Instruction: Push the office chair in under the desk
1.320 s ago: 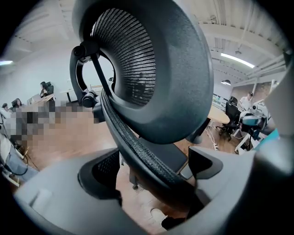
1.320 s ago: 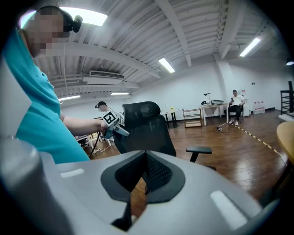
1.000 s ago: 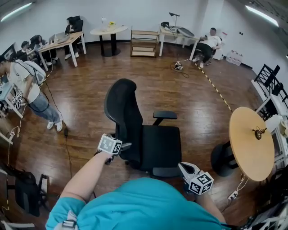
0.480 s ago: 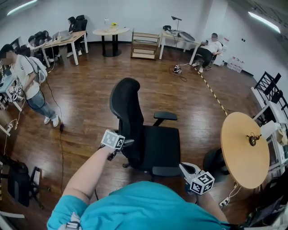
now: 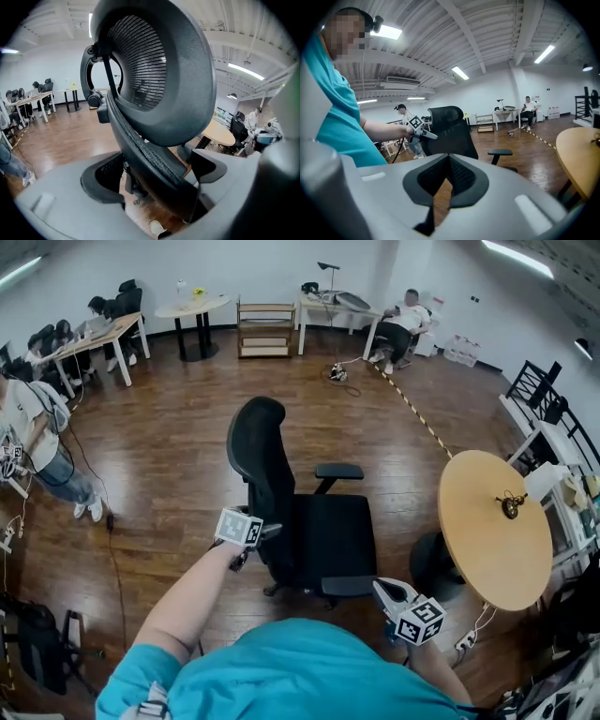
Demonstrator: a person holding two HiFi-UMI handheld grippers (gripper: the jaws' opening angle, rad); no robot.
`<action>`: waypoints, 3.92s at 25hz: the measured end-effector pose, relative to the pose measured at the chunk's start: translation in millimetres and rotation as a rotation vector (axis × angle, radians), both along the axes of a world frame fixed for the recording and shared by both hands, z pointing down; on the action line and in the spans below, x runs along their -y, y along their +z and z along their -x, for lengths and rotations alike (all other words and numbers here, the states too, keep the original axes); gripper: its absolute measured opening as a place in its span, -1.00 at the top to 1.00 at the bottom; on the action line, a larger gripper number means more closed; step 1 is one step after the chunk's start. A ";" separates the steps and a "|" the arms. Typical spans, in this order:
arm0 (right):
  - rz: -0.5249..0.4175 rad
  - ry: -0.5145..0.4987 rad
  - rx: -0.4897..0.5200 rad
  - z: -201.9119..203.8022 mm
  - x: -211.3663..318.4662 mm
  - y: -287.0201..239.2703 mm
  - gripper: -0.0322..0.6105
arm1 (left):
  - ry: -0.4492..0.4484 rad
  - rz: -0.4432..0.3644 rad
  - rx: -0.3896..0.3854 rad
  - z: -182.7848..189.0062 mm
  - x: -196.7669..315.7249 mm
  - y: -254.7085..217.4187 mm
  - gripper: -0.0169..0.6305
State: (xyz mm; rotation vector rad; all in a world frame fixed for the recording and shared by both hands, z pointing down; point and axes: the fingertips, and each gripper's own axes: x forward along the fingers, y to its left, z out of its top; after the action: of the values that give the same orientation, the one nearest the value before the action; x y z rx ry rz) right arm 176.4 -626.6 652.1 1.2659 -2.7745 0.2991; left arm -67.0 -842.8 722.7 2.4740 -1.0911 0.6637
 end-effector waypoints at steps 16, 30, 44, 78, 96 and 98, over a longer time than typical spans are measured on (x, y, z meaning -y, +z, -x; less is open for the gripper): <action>0.000 -0.121 -0.065 -217.6 2.2 2.9 0.90 | -0.048 0.030 0.066 -139.4 11.9 18.1 -0.77; 0.008 -0.013 -0.070 -229.5 35.4 12.8 0.90 | 0.190 0.029 0.256 -145.9 91.5 35.8 -0.76; -0.023 -0.007 -0.049 -379.2 52.0 7.3 0.90 | 0.145 0.049 0.328 -268.1 123.2 49.0 -0.74; -0.045 -0.087 -0.005 -566.9 30.4 14.3 0.90 | -0.123 0.164 0.422 -459.1 91.0 86.5 -0.82; -0.040 -0.013 -0.005 -585.4 -6.2 19.5 0.90 | -0.117 0.238 0.390 -496.9 78.4 87.0 -0.85; -0.045 -0.016 -0.010 -585.2 -9.8 17.2 0.90 | -0.138 0.201 0.371 -494.5 89.2 88.1 -0.85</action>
State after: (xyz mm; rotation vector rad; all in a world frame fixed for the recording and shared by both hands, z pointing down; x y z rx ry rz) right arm 761.6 -616.7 669.3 1.2501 -2.7968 0.2292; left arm 427.5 -932.1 810.8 2.1336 -1.2407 1.1601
